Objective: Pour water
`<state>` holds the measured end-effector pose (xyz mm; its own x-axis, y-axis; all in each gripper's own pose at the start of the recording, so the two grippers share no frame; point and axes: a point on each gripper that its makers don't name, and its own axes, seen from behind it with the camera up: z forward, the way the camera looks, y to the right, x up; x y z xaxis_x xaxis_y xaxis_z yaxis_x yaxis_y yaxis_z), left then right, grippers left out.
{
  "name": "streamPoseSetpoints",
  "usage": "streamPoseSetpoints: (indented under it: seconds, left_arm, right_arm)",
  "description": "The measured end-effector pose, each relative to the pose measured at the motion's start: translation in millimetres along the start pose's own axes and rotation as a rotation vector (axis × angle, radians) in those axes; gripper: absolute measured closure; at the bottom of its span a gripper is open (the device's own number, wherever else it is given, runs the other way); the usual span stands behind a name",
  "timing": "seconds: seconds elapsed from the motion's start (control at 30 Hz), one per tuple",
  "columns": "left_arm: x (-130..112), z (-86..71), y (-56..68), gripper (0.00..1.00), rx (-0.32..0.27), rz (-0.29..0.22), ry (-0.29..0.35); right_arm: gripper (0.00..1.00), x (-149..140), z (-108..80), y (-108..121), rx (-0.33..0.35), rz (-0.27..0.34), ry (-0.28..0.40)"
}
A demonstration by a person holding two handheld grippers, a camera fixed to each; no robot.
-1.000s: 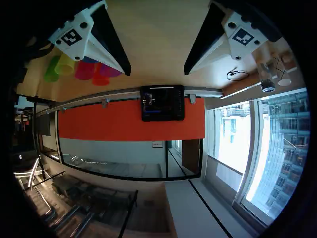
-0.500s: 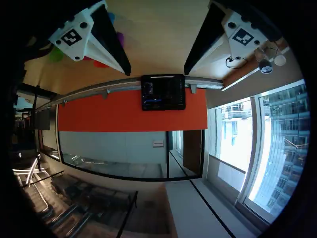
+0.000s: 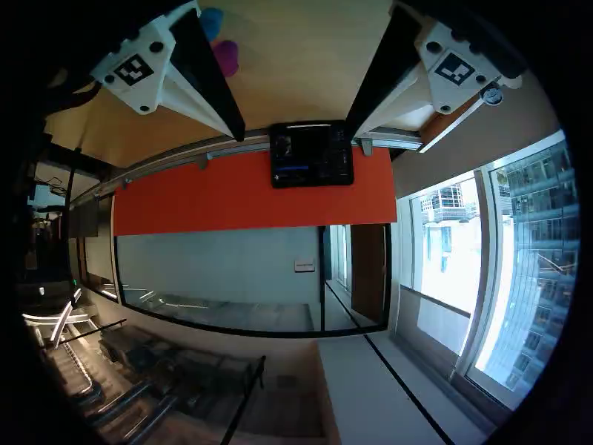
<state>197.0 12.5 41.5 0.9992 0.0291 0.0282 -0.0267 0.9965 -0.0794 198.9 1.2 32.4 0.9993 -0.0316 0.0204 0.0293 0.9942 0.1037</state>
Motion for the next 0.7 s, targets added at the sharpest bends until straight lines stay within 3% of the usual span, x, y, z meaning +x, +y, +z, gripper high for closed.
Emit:
streamPoseSetpoints:
  seconds: [0.27, 0.7]
  left_arm:
    - [22, 1.7, 10.6, 0.01, -0.039, -0.007, 0.004]
    - [27, 4.5, 28.2, 0.01, -0.13, -0.011, -0.002]
  right_arm:
    - [0.0, 20, 3.7, -8, 0.023, -0.002, 0.012]
    - [0.0, 8, 2.8, -12, 0.081, -0.013, -0.012]
